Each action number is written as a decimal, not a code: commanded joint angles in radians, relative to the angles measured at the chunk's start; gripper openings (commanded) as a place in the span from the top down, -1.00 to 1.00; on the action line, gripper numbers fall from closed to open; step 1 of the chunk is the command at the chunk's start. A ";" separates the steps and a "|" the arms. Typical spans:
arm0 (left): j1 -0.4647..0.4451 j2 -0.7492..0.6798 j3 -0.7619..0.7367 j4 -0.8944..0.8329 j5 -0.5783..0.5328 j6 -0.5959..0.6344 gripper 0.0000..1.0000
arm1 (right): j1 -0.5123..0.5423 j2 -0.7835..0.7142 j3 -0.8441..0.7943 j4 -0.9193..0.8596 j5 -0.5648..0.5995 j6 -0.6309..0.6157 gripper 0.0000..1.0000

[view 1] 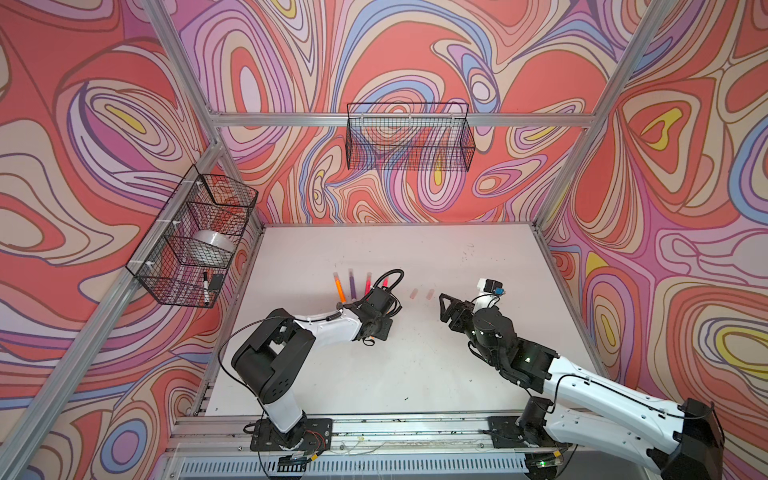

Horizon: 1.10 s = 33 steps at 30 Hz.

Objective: Insert the pens into the pen caps
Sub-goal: 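Grasp an orange marker and raise it upright with the left gripper while the right approaches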

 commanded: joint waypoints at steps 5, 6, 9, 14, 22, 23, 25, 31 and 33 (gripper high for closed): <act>-0.008 -0.016 -0.030 -0.020 0.014 -0.013 0.87 | -0.006 -0.021 -0.040 0.027 -0.011 0.013 -0.73; -0.008 -0.037 -0.038 -0.003 0.029 -0.014 0.90 | -0.006 -0.020 -0.042 0.033 -0.020 0.014 -0.72; -0.008 -0.120 -0.045 0.025 0.066 -0.011 0.94 | -0.006 -0.003 -0.049 0.073 -0.062 0.010 -0.71; -0.008 -0.255 -0.033 0.054 0.136 -0.007 1.00 | -0.003 0.144 -0.033 0.211 -0.220 0.011 -0.63; -0.010 -0.345 -0.052 0.097 0.231 0.006 1.00 | 0.017 0.353 0.012 0.373 -0.323 0.049 -0.56; -0.010 -0.353 -0.063 0.113 0.249 0.007 1.00 | 0.017 0.366 0.015 0.387 -0.327 0.054 -0.54; -0.013 -0.371 -0.085 0.140 0.265 0.009 1.00 | 0.016 0.378 0.020 0.405 -0.329 0.061 -0.51; -0.026 -0.406 -0.120 0.178 0.292 0.009 1.00 | 0.016 0.386 0.002 0.485 -0.330 0.098 -0.43; -0.038 -0.419 -0.123 0.180 0.290 0.007 1.00 | 0.015 0.404 0.006 0.498 -0.333 0.116 -0.35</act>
